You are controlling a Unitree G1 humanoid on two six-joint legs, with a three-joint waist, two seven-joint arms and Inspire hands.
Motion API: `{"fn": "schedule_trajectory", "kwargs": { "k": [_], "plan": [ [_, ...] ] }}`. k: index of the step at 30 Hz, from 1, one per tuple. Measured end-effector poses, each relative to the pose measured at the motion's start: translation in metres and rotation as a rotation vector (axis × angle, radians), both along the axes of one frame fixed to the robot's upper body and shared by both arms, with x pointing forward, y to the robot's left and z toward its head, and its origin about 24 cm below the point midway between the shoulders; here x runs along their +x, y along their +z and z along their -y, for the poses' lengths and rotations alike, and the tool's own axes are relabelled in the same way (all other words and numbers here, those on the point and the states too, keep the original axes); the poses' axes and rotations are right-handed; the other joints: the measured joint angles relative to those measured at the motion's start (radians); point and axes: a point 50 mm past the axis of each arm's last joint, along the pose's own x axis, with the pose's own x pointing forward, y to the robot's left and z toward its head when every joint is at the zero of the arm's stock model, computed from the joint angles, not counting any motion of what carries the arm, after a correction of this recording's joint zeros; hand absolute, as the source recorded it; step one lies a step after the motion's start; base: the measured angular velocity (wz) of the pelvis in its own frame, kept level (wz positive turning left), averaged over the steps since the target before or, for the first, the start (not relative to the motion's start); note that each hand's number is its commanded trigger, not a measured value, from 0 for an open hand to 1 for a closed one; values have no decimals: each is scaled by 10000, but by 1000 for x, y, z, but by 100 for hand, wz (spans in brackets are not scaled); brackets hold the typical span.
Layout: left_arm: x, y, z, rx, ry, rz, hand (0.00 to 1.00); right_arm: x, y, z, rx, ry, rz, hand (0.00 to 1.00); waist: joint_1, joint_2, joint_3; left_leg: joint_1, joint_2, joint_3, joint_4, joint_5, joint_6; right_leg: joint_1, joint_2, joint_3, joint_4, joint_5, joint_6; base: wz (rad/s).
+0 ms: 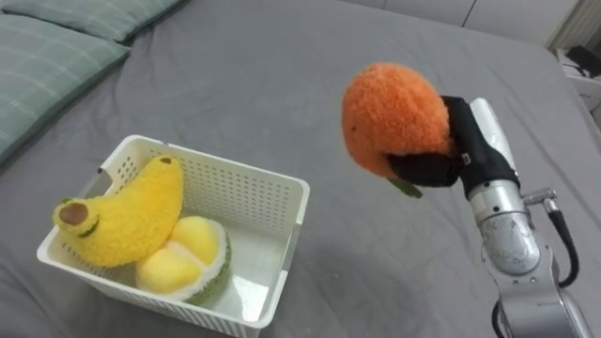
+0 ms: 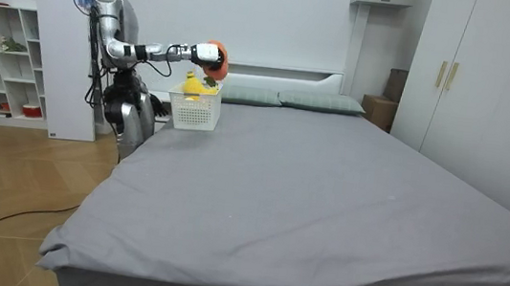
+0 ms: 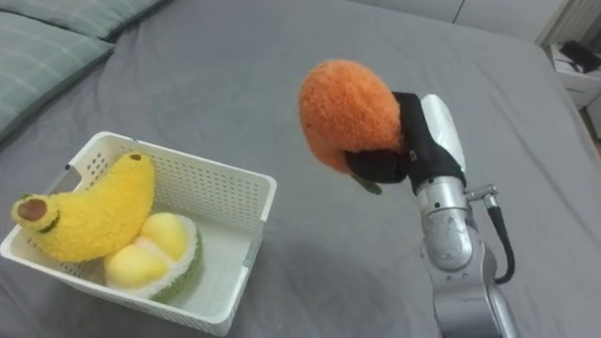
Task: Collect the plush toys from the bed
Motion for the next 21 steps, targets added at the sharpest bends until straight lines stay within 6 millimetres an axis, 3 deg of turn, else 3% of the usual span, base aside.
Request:
{"fn": "schedule_trajectory", "kwargs": {
  "k": [9, 12, 13, 14, 15, 16, 21],
  "plan": [
    [6, 0, 1, 68, -359, -87, 0, 15, 17, -52, -483, 2334, 52, 100, 778, -101, -96, -95, -18, -233, 51, 8, -4, -64, -23, -352, -21, -2, 2, 8],
    [12, 2, 0, 144, -415, -22, 0, 14, 17, -71, -469, 3135, -187, 100, 1021, -199, -71, -172, -24, -344, 55, 8, -4, -64, -30, -421, -28, -2, 3, 14],
    [13, 2, 0, 148, -454, -19, 0, 12, 15, -78, -427, 3374, -315, 79, 1053, -222, -57, -191, -37, -422, 58, 8, -3, -61, -40, -487, -29, -2, 3, 19],
    [15, 2, -1, 131, -520, -31, 0, 11, 14, -83, -580, 3631, -377, 79, 1073, -256, -51, -254, -54, -523, 67, 12, 3, -55, -47, -533, -27, -2, 3, 19],
    [16, 3, -1, 137, -580, -44, 0, 11, 14, -86, -652, 3749, -405, 35, 1120, -274, -43, -257, -55, -534, 67, 13, 5, -59, -49, -531, -27, -2, 3, 9],
    [19, 3, 0, 171, -784, -73, 0, 9, 13, -90, -716, 3955, -475, 0, 1257, -295, -25, -254, -55, -534, 66, 12, 7, -61, -51, -552, -27, -2, 4, 0],
    [29, 4, 3, 104, -1253, -32, 0, 7, 12, -104, -878, 4557, -687, 0, 1491, -286, 32, -280, -56, -551, 64, 11, 9, -69, -72, -678, -28, -3, 6, 0]
  ]
}}
